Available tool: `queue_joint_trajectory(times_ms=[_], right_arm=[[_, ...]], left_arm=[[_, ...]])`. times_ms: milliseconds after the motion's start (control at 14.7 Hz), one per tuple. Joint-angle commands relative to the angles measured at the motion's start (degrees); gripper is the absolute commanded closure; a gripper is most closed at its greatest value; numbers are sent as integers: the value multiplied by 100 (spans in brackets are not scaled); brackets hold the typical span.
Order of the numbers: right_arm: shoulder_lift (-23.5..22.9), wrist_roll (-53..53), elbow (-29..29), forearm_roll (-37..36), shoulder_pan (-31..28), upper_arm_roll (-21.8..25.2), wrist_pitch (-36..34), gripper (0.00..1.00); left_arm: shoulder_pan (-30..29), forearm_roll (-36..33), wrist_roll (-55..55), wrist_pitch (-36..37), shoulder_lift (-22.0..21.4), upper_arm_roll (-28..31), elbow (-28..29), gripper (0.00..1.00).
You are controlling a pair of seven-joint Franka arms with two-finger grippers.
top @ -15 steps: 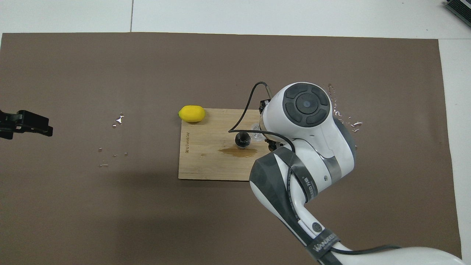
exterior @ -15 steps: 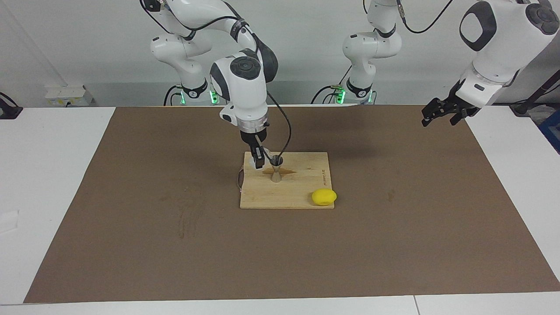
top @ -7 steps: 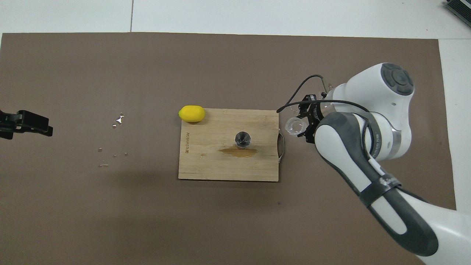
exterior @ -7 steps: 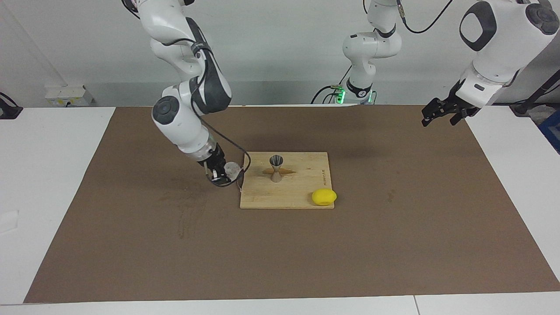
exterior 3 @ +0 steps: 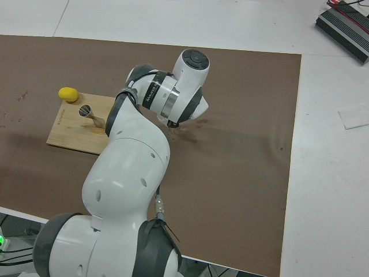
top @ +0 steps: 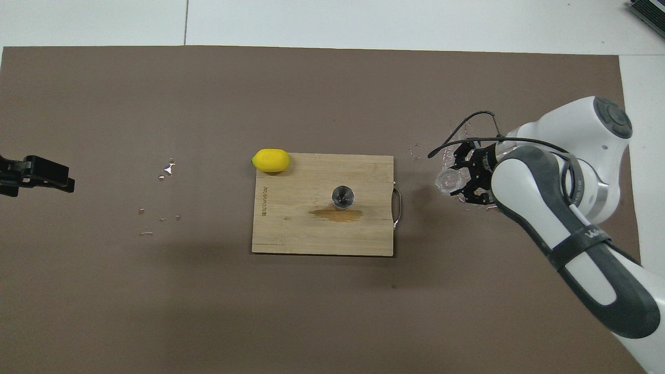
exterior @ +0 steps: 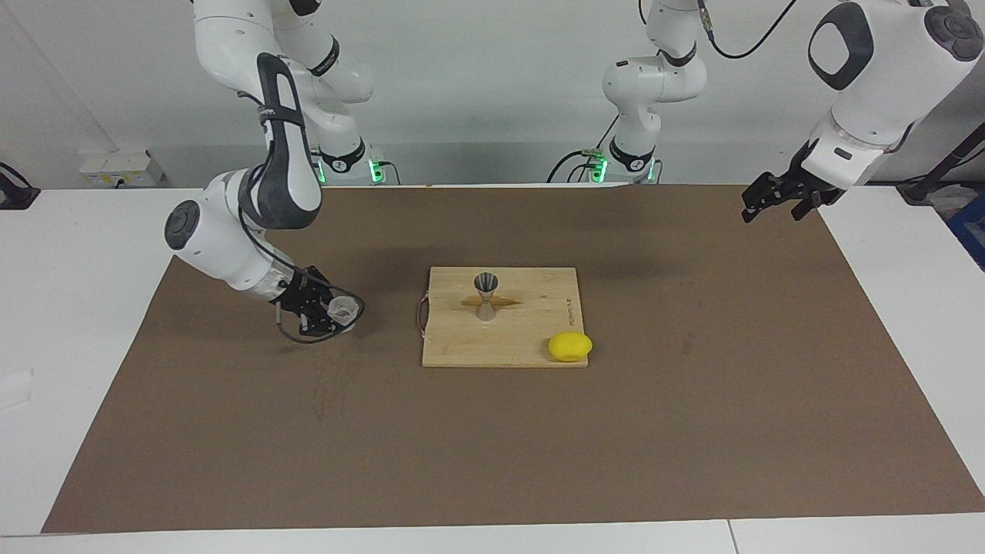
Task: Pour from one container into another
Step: 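Carry the glass back with the right gripper and lower it, then open the right gripper to release the glass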
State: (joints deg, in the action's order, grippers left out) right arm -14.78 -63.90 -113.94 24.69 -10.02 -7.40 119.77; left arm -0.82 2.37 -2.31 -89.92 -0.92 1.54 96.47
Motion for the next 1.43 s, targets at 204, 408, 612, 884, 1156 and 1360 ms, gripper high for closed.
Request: queue_joint_trajectory(times_ms=[204, 408, 612, 884, 1156, 1360], right_arm=[[-131, 1046, -435, 598, -711, -86, 55, 100], [-69, 1046, -620, 598, -975, -86, 55, 70], [44, 1020, -603, 598, -966, -77, 29, 13], [492, 1055, -585, 563, -975, -60, -24, 3], [1134, 1046, -594, 397, -826, -68, -216, 2], [1477, 1483, -498, -759, -204, -77, -349, 2]], left_arm=[[2, 35, 38, 10, -40, 13, 13, 0], [11, 35, 38, 10, -48, 13, 21, 0], [11, 35, 38, 10, -48, 13, 21, 0], [11, 35, 47, 1, -48, 13, 21, 0], [20, 35, 47, 1, -48, 13, 21, 0], [11, 35, 47, 1, -48, 13, 30, 0]])
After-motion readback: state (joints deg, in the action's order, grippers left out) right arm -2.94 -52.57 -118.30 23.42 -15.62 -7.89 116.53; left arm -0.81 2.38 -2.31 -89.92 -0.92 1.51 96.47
